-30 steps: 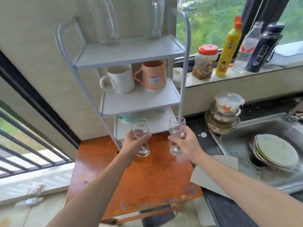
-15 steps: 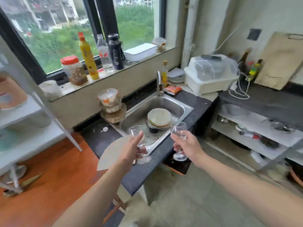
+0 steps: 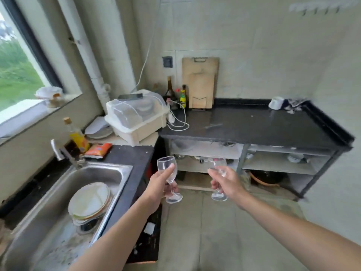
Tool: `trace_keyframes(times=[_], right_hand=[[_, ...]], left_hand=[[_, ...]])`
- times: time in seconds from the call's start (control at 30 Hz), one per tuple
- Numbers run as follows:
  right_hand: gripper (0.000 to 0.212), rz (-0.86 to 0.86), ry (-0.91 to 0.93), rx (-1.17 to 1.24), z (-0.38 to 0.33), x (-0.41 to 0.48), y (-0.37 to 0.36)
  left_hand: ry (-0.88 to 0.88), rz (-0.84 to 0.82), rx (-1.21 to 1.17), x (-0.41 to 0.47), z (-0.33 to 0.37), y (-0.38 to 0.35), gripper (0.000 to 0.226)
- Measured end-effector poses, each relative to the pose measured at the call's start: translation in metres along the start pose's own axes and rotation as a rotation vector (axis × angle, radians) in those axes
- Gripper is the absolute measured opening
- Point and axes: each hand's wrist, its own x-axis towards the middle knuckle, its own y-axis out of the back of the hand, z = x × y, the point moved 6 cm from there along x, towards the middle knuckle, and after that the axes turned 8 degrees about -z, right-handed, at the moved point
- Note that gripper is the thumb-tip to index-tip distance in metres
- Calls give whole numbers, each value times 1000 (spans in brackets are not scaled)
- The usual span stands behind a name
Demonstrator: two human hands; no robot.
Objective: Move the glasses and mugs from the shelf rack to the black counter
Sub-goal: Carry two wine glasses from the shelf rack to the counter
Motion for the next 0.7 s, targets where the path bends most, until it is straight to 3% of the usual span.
trace_keyframes(times=[0.1,0.3,0.53,0.7], right_hand=[[50,116,-18,6,-5,36,56],[42,335,-54,82,-10,70,162],[48,533,-112,135,17,87,295],[55,600,-120,149,37,127,398]], left_hand=[[12,-93,37,74,22,-33,70],[32,-295,148,194,71,-124,65],[99,-501,194,299,76,-259,58],[85,-547,239,376,81,-351,54]])
